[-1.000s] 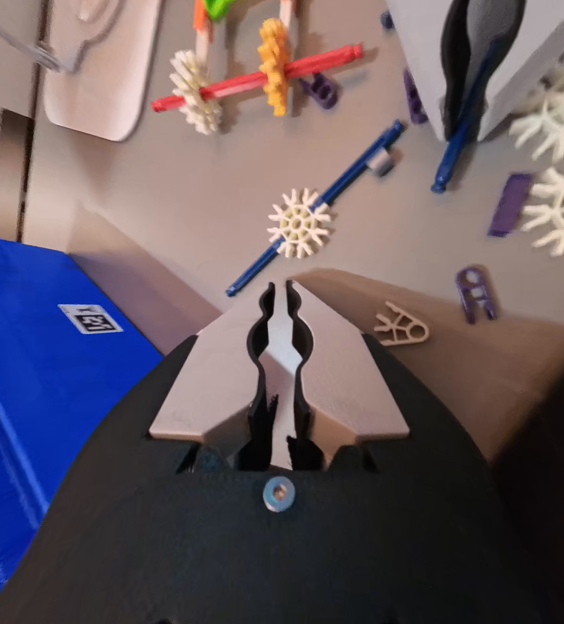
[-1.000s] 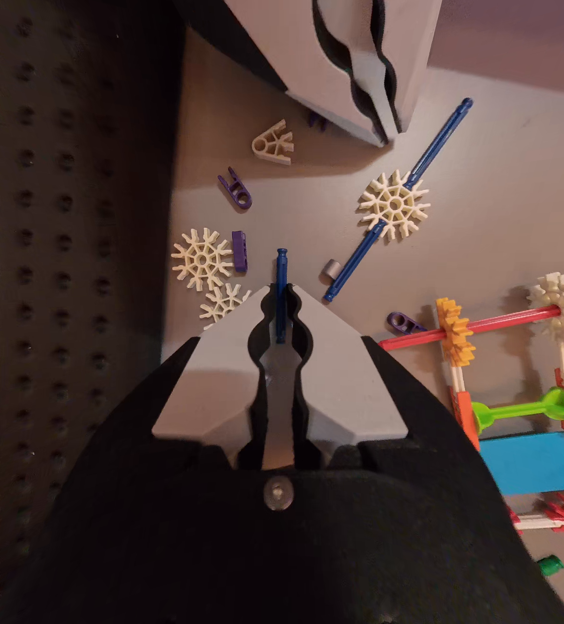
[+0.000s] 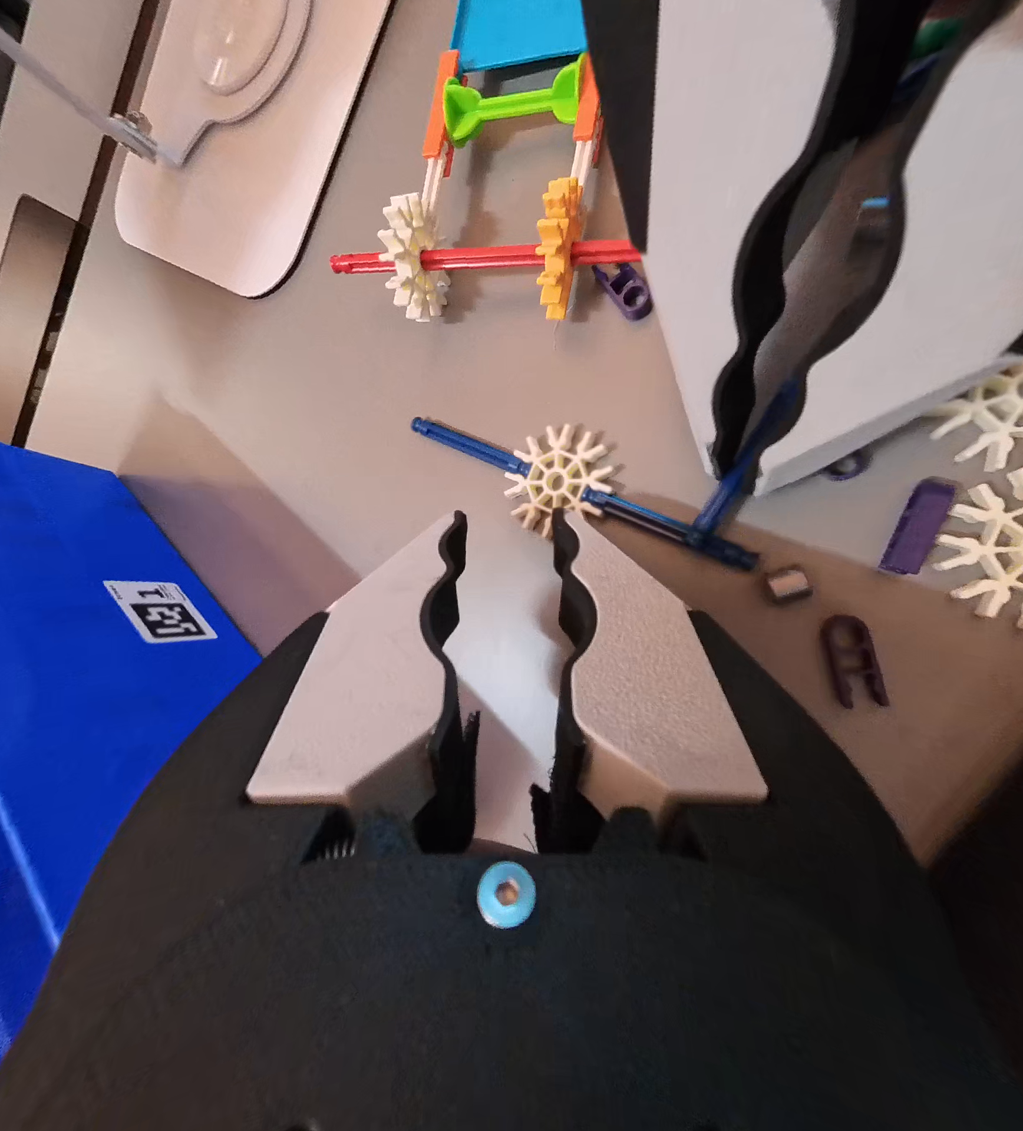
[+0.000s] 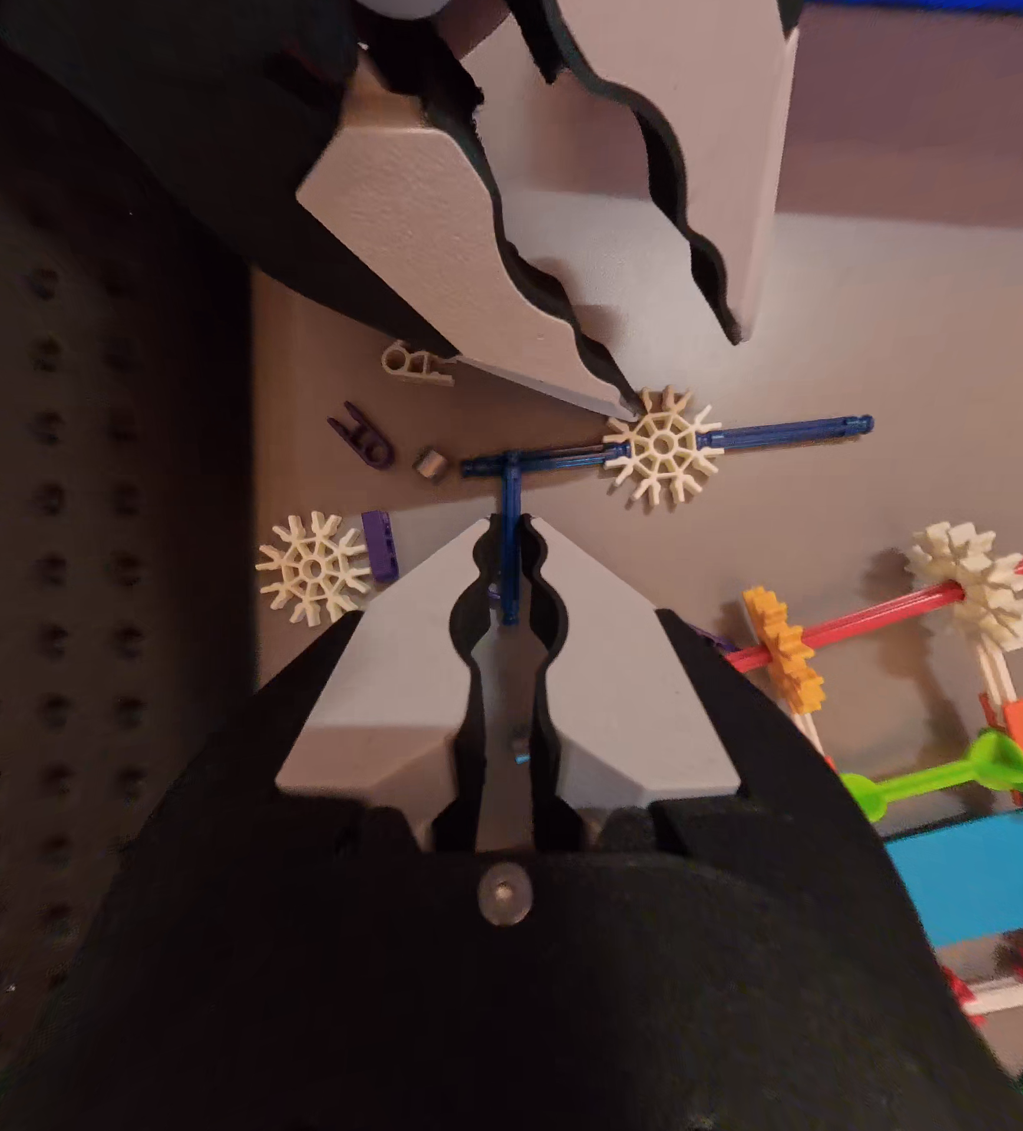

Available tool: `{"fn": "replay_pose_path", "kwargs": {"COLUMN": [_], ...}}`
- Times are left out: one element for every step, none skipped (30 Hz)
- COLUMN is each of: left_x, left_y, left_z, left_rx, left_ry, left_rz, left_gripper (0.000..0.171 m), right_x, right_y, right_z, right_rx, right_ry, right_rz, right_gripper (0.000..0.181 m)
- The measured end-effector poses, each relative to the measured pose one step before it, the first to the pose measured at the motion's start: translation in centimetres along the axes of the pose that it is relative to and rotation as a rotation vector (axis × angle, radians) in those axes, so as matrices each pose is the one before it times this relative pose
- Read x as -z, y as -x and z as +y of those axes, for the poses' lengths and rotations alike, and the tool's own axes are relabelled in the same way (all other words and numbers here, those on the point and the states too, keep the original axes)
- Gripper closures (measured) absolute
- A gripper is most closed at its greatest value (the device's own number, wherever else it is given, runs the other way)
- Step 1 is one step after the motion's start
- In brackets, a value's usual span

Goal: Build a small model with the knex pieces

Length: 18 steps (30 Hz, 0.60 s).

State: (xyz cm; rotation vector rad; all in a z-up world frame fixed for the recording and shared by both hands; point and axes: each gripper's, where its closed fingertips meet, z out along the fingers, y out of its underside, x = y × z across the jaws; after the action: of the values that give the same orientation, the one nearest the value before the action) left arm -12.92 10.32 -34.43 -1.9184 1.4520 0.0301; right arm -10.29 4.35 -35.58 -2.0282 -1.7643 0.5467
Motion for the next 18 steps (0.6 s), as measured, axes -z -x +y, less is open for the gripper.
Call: {"fn": "replay_pose_path", "kwargs": {"left_x": [0.131, 0.105, 0.033, -0.023, -0.067, -0.095, -0.106, -0.072, -0.087, -0.119, -0.142, -0.152, -0.078, -0.009, 0.039, 0.058, 0.098, 0.101], "left_y": [-0.146, -0.059, -0.139, -0.257, -0.145, -0.224, -0.337, -0.319, -0.255, -0.053, 0.076, 0.041, -0.073, -0.081, 0.018, -0.001, -0.096, -0.098], "left_z": [-0.110, -0.273, -0.086, -0.002, -0.065, -0.081, -0.121, -0.165, -0.064, 0.104, 0.303, 0.299, 0.137, 0.048, 0.068, 0.088, 0.059, 0.047], "left_rx": [0.0054, 0.0044, 0.0049, -0.0047, -0.0076, -0.0069, -0.0057, -0.0021, -0.0059, -0.0109, -0.0113, -0.0117, -0.0057, 0.0043, 0.0047, 0.0022, -0.0007, 0.0031], "left_ry": [-0.01419, -0.02232, -0.00676, -0.00123, -0.00480, -0.00441, -0.00564, -0.00863, -0.00220, 0.00606, 0.01546, 0.01166, -0.00040, -0.00495, -0.00166, 0.00051, -0.00244, -0.00359], "left_rz": [0.0107, 0.0023, 0.0053, 0.0099, 0.0008, 0.0063, 0.0136, 0.0138, 0.0106, -0.0021, -0.0080, -0.0062, 0.0013, 0.0059, 0.0036, 0.0031, 0.0098, 0.0107], "left_gripper": [0.145, 0.145, 0.147, 0.147, 0.147, 0.149, 0.147, 0.148, 0.148, 0.149, 0.149, 0.151, 0.159, 0.161, 0.161, 0.161, 0.161, 0.160], "right_x": [0.195, 0.331, 0.330, 0.308, 0.286, 0.180, 0.052, -0.007, -0.063, -0.114, -0.143, -0.177, -0.197, -0.222, -0.216, -0.184, -0.133, -0.063], "right_y": [-0.119, -0.221, -0.321, -0.571, -0.831, -0.759, -0.543, -0.472, -0.336, -0.113, -0.133, -0.190, -0.059, 0.011, 0.033, 0.126, 0.134, 0.003], "right_z": [-0.150, -0.185, 0.025, 0.139, 0.090, 0.163, 0.187, 0.041, 0.040, 0.113, 0.046, -0.011, -0.022, -0.018, -0.066, -0.138, -0.152, -0.116], "right_rx": [0.0084, -0.0030, -0.0118, -0.0058, -0.0040, -0.0074, -0.0033, 0.0024, 0.0060, 0.0124, 0.0124, 0.0065, 0.0020, -0.0035, -0.0017, 0.0031, 0.0022, 0.0016], "right_ry": [-0.0037, -0.0145, -0.0070, -0.0039, -0.0075, 0.0019, 0.0082, 0.0030, 0.0074, 0.0147, 0.0119, 0.0081, 0.0067, 0.0056, 0.0021, -0.0034, -0.0038, -0.0011], "right_rz": [0.0074, 0.0034, 0.0010, 0.0145, 0.0302, 0.0250, 0.0165, 0.0197, 0.0165, 0.0085, 0.0119, 0.0133, 0.0042, -0.0016, -0.0016, -0.0051, -0.0053, 0.0014], "right_gripper": [0.177, 0.177, 0.178, 0.178, 0.178, 0.178, 0.178, 0.178, 0.178, 0.178, 0.178, 0.178, 0.178, 0.178, 0.178, 0.178, 0.178, 0.178]}}
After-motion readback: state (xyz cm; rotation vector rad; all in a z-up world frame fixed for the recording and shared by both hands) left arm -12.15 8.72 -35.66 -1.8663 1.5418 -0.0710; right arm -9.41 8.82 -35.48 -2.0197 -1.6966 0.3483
